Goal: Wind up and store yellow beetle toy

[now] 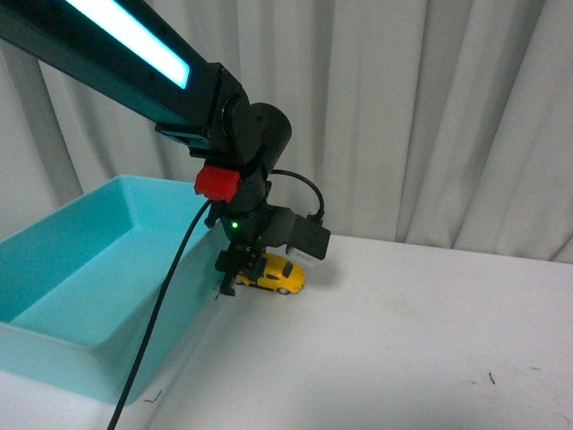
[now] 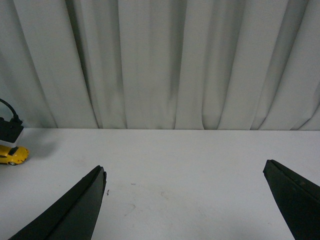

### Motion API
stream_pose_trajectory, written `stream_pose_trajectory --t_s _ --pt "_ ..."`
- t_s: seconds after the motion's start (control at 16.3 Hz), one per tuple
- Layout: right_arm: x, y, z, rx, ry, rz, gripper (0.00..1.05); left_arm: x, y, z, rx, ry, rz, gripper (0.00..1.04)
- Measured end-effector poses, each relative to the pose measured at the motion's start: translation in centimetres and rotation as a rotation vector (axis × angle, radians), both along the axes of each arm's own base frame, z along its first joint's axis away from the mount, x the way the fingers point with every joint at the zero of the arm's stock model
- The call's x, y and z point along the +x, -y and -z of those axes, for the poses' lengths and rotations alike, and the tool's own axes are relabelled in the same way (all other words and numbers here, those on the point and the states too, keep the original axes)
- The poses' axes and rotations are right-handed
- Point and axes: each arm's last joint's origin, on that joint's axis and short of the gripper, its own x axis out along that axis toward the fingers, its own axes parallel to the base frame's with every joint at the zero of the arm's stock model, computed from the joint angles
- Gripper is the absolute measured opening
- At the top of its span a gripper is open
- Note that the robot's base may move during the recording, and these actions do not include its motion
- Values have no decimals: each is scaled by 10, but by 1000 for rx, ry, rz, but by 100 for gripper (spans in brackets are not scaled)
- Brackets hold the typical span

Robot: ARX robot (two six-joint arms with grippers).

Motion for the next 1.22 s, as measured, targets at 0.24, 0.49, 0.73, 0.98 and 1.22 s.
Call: stream_pose_trajectory --t_s 0.24,0.49,0.73,0.98,1.22 --pt "0 0 0 0 0 0 98 -13 18 -7 -11 -83 191 36" --pt "0 0 0 0 0 0 98 -26 31 -28 -117 -162 281 35" --pt "0 0 0 0 0 0 98 -32 20 -96 -353 -82 151 35" --pt "0 0 0 0 0 0 98 -41 -51 -178 -629 58 -109 35" --pt "0 0 0 0 0 0 98 -67 -142 -198 -655 170 -512 35"
